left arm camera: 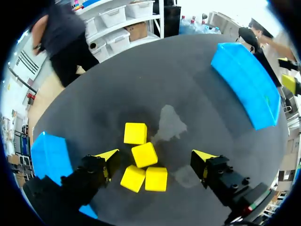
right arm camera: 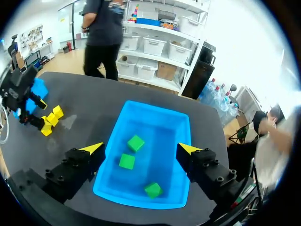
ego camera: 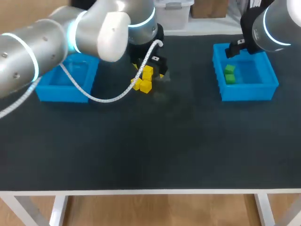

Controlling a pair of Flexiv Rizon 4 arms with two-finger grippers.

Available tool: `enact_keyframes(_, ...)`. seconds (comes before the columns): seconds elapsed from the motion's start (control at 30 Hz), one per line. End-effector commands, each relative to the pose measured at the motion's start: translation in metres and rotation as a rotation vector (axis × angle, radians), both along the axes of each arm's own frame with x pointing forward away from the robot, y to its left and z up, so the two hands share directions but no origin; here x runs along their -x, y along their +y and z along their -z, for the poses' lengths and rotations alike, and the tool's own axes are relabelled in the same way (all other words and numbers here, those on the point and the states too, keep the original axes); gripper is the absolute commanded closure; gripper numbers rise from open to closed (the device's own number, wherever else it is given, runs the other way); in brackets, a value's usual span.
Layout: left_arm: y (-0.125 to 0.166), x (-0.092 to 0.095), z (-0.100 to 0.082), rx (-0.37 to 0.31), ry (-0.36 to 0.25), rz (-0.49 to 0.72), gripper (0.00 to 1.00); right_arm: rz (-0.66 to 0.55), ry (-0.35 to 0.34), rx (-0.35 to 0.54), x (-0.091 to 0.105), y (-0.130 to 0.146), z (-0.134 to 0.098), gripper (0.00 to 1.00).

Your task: Put the green cubes in the right bin and the yellow cubes in the left bin.

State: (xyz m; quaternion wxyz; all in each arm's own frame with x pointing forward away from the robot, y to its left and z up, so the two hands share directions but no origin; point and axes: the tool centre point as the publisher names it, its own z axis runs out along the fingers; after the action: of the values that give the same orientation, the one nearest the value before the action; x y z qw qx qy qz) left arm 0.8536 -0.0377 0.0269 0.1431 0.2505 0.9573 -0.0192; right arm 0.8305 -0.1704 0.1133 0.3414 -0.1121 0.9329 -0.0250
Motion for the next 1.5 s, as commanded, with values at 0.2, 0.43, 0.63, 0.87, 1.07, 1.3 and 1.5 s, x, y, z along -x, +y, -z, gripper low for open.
enact_keyframes(0.2,-0.004,-0.031,0.019,-0.071,0.104,-0.034,0.0,0.003,-0.012,0.001,0.003,0.0,0.001,0.0)
enact_keyframes(0.43,-0.005,-0.047,0.019,-0.086,0.092,-0.05,0.0,0.003,-0.012,0.001,0.003,0.0,0.001,0.0)
enact_keyframes(0.63,0.0,-0.045,0.028,-0.103,0.102,-0.055,0.27,0.003,-0.012,0.001,0.003,0.0,0.001,0.0)
enact_keyframes(0.87,0.012,-0.046,0.037,-0.115,0.097,-0.084,1.0,0.003,-0.012,0.001,0.003,0.0,0.001,0.0)
enact_keyframes(1.07,0.018,-0.045,0.029,-0.086,0.038,-0.114,1.0,0.003,-0.012,0.001,0.003,0.0,0.001,0.0)
enact_keyframes(1.3,0.024,-0.039,-0.002,-0.016,-0.041,-0.125,1.0,0.003,-0.012,0.001,0.003,0.0,0.001,0.0)
enact_keyframes(1.5,0.062,-0.025,-0.054,0.015,-0.098,-0.167,1.0,0.003,-0.012,0.001,0.003,0.0,0.001,0.0)
